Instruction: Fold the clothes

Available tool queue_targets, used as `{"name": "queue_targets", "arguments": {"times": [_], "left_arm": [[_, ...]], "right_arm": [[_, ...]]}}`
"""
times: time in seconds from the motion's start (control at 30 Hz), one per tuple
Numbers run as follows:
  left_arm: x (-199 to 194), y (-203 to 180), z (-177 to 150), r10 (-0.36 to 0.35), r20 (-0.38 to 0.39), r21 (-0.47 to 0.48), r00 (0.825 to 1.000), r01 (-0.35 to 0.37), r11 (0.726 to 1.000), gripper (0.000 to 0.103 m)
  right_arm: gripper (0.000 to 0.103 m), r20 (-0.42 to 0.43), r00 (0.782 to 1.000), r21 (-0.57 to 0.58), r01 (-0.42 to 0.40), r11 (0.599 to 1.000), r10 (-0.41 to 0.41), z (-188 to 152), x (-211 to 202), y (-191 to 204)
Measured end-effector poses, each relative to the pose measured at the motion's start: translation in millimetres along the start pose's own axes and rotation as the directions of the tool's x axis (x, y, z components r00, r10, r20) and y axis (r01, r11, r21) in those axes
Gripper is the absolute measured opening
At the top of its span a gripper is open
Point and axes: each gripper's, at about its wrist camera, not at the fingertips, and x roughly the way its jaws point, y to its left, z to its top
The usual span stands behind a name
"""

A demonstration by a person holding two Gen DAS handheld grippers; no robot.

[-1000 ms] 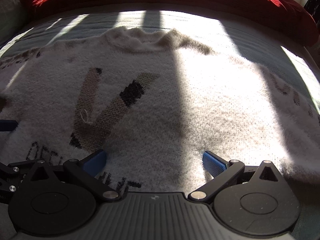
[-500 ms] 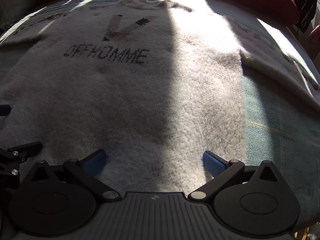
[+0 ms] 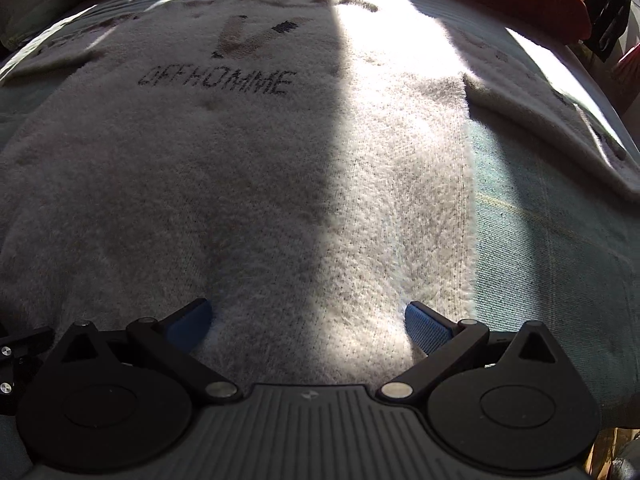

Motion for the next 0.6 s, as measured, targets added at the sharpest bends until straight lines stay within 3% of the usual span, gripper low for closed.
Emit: {"name": "queue_targets", "arguments": {"times": [0.07, 0.23, 0.3, 0.4, 0.6], "left_arm": [[-5, 2, 2, -0.022, -0.011, 0.012, 1.000, 0.022, 1.000, 0.102], [-23, 50, 26, -0.091, 0.083, -0.084, 0.992, 0.098, 0.992, 0.102], [-13, 69, 34, -0.148, 0.064, -0.138, 0.987, 0.155, 0.978, 0.102], [8, 86, 36, -0.166, 0.014, -0.212, 0.986, 0.165, 0.963, 0.102], [7, 72, 6, -0.074, 0.006, -0.069, 0.997, 0.074, 0.995, 0.102]], "right_arm": [[0.103, -0.005, 1.000, 0.008, -0.010, 1.000, 0.010, -2, -1, -2], [0.103, -0.032, 0.999, 0.026, -0.030, 0.999, 0.030, 2, 4, -6], [0.103, -0.042, 0.999, 0.029, -0.019, 0.999, 0.021, 4, 7, -3], [0.103, -0.039, 0.999, 0.032, -0.005, 0.999, 0.006, 4, 8, -1], [0.103, 0.038, 0.999, 0.005, -0.017, 1.000, 0.017, -8, 3, -3]]}}
